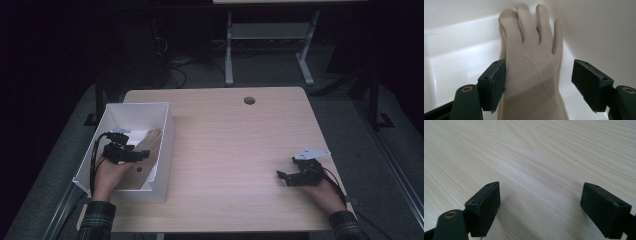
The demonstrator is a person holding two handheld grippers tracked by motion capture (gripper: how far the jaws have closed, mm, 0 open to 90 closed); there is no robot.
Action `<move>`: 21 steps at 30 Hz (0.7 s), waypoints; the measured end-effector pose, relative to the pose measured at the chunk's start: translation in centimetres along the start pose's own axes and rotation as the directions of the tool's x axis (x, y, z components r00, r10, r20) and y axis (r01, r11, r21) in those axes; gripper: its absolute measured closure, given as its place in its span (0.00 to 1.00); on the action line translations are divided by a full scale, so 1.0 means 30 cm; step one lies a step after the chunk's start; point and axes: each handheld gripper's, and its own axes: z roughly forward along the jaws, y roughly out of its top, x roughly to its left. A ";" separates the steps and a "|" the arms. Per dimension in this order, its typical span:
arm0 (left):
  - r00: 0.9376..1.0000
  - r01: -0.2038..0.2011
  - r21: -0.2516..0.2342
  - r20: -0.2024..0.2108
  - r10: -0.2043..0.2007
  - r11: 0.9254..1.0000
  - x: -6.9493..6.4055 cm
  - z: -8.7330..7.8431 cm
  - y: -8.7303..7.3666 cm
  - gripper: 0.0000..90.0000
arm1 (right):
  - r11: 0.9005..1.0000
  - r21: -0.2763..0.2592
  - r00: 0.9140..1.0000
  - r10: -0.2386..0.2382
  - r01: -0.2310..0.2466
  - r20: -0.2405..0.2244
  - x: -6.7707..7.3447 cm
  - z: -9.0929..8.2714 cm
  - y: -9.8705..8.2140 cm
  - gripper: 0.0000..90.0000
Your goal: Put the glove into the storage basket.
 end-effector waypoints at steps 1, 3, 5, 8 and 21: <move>1.000 -0.001 -0.001 0.003 0.001 1.000 -0.004 -0.006 0.005 0.31 | 1.000 0.000 1.000 0.000 0.000 0.000 0.000 0.000 0.000 0.18; 1.000 -0.007 -0.012 0.010 0.007 1.000 -0.017 -0.025 0.024 0.30 | 1.000 0.000 1.000 0.000 0.000 0.000 0.000 0.000 0.000 0.18; 1.000 -0.017 -0.034 0.021 0.017 0.999 -0.035 -0.049 0.055 0.30 | 1.000 0.000 1.000 -0.001 0.001 0.000 0.000 0.000 0.000 0.18; 0.998 -0.043 -0.078 0.044 0.047 0.996 -0.070 -0.085 0.107 0.30 | 1.000 -0.002 1.000 -0.003 0.003 -0.001 0.000 -0.001 -0.001 0.18; 0.974 -0.148 -0.156 0.150 0.172 0.976 -0.278 -0.162 0.262 0.27 | 1.000 -0.001 1.000 -0.003 0.003 -0.002 0.000 0.000 0.000 0.17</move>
